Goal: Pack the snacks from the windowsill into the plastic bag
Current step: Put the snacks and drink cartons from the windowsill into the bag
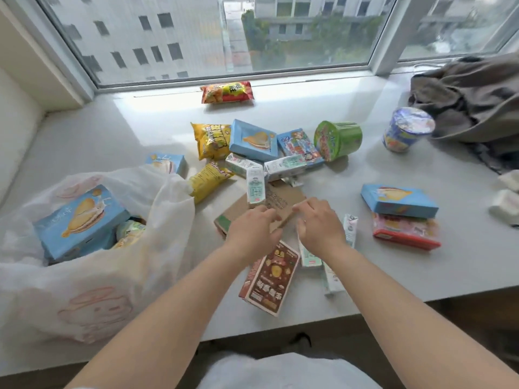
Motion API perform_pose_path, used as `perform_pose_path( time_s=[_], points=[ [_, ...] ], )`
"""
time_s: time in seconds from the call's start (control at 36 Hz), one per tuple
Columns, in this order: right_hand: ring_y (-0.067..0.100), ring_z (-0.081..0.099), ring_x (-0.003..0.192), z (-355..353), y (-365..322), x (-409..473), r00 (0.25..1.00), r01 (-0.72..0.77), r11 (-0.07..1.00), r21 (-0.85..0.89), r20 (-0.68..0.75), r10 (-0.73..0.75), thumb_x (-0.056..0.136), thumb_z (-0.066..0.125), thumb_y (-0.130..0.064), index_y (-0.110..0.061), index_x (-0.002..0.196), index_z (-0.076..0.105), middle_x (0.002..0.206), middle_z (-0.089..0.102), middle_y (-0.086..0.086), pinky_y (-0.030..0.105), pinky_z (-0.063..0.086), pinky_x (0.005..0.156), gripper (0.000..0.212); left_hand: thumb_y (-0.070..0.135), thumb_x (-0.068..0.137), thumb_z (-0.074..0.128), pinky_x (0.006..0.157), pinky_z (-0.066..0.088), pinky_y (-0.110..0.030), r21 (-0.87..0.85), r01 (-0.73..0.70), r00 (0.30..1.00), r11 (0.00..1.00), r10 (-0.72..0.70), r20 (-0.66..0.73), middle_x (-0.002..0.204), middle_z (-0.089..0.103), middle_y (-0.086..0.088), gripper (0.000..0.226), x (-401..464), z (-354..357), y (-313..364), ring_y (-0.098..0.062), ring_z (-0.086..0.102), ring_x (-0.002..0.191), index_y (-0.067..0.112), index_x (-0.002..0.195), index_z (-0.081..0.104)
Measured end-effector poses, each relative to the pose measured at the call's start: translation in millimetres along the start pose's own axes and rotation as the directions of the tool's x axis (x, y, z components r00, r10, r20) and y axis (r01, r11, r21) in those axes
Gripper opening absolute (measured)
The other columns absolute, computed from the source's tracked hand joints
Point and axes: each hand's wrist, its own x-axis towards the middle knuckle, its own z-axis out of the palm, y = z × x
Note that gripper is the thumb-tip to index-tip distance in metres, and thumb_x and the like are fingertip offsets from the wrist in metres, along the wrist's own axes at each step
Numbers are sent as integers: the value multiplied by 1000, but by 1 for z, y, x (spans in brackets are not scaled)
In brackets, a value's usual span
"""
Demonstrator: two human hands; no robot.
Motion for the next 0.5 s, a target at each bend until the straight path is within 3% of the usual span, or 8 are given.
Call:
perform_pose_path(
  time_s=[0.28,0.5],
  points=[
    [28,46,113,-13,108,-15,991,-133,991,17,27,133,88,52,-15,-15,122,57,121,55,7,37,37,97,35,34,90,51,91,47,-32,-143,-17,996,990,29,83,118,56,8,32,57,45,79,-11,55,107,29,121,59],
    [23,42,116,-13,173,-24,936,-348,937,27,66,346,92,48,-22,-18,127,51,125,49,5,31,36,95,36,34,90,52,85,50,-31,-167,-36,984,985,64,168,115,59,9,30,111,72,113,-11,58,102,29,119,60]
  ],
)
